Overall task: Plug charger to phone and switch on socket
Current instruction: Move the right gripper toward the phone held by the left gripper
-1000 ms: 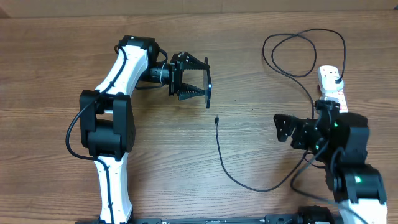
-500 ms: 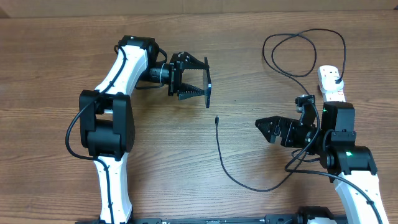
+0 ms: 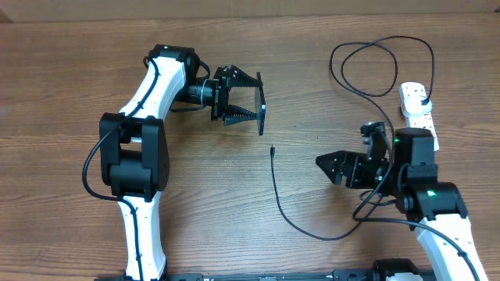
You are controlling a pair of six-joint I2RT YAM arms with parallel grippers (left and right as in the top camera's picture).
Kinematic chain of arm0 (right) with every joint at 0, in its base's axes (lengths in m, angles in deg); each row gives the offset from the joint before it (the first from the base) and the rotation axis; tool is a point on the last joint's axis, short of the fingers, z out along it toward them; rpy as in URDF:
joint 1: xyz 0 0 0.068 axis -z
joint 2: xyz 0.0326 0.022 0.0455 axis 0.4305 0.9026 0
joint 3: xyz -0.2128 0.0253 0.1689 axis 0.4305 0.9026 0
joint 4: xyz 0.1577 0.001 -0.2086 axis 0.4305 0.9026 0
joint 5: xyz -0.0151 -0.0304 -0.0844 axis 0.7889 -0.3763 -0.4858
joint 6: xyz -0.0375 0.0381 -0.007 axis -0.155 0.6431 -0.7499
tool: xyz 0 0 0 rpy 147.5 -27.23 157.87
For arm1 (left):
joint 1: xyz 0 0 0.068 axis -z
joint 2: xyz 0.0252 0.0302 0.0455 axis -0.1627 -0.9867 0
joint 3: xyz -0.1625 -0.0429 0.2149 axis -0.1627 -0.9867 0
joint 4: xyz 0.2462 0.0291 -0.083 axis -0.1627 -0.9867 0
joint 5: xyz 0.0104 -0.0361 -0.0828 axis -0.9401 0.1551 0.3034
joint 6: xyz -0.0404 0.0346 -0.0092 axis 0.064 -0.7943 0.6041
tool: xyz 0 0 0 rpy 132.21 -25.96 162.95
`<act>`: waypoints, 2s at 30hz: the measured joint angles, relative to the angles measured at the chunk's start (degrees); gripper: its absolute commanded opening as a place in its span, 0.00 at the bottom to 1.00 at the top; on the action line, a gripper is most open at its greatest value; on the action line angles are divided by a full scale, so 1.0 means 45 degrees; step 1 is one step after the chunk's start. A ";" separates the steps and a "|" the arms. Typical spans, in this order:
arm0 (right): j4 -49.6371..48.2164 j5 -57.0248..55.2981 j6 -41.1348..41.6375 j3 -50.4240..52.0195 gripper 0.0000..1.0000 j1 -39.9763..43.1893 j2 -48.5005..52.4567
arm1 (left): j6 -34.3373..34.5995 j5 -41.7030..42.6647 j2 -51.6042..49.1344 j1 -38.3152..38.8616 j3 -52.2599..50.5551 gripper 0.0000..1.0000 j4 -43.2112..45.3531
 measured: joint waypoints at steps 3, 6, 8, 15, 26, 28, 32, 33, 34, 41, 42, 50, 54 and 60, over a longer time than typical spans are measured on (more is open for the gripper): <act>0.0330 -0.1574 0.0563 -0.0568 0.78 -0.1078 0.0010 | 0.0063 0.0005 0.0000 0.0000 0.0000 0.74 0.0005; 0.0729 -0.2934 0.0928 -0.1457 0.77 -0.2035 0.0024 | 0.0068 0.0000 0.0000 0.0000 0.0000 0.74 0.0005; 0.1103 -0.3929 0.1161 -0.2239 0.72 -0.2710 0.0024 | 0.0068 0.0005 0.0000 0.0000 0.0000 0.74 0.0000; 0.1268 -0.6188 0.1773 -0.4449 0.73 -0.4750 0.0253 | 0.0126 0.0005 0.0000 0.0000 0.0000 0.74 -0.0005; 0.1763 -0.8801 0.2759 -0.5843 0.78 -0.6149 0.2404 | 0.0408 0.0000 0.0000 0.0000 0.0000 0.74 -0.0029; 0.1676 -0.8762 0.2642 -0.5848 0.78 -0.6237 0.2429 | 0.0437 0.0000 0.0000 0.0000 0.0000 0.73 -0.0024; 0.1214 -0.8646 0.2516 -0.5863 0.78 -0.6810 0.2424 | 0.0442 0.0005 0.0000 0.0000 0.0000 0.73 -0.0029; 0.0928 -0.8612 0.2511 -0.5867 0.77 -0.6946 0.2424 | 0.0442 0.0005 0.0000 0.0000 0.0000 0.73 -0.0024; 0.0656 -0.8563 0.2511 -0.5897 0.77 -0.7125 0.2424 | 0.0442 0.0005 0.0000 0.0000 0.0000 0.73 -0.0029; -0.0238 -0.8558 0.2594 -0.5926 0.77 -0.7640 0.2885 | 0.0767 0.0000 0.0000 0.0000 0.0000 0.72 -0.0024; -0.0277 -0.8558 0.2608 -0.5926 0.77 -0.7640 0.2963 | 0.0787 0.0000 0.0000 0.0000 0.0000 0.72 -0.0024; -0.1234 -0.8582 0.2667 -0.5926 0.73 -0.8199 0.3711 | 0.1098 0.0000 0.0000 0.0000 0.0000 0.71 -0.0024; -0.1627 -0.8772 0.2662 -0.5979 0.75 -0.8485 0.3891 | 0.1112 0.0000 0.0000 0.0000 0.0000 0.70 -0.0024; -0.1705 -0.9117 0.2662 -0.6329 0.71 -0.8485 0.5289 | 0.1112 0.0000 0.0000 0.0000 0.0000 0.69 -0.0005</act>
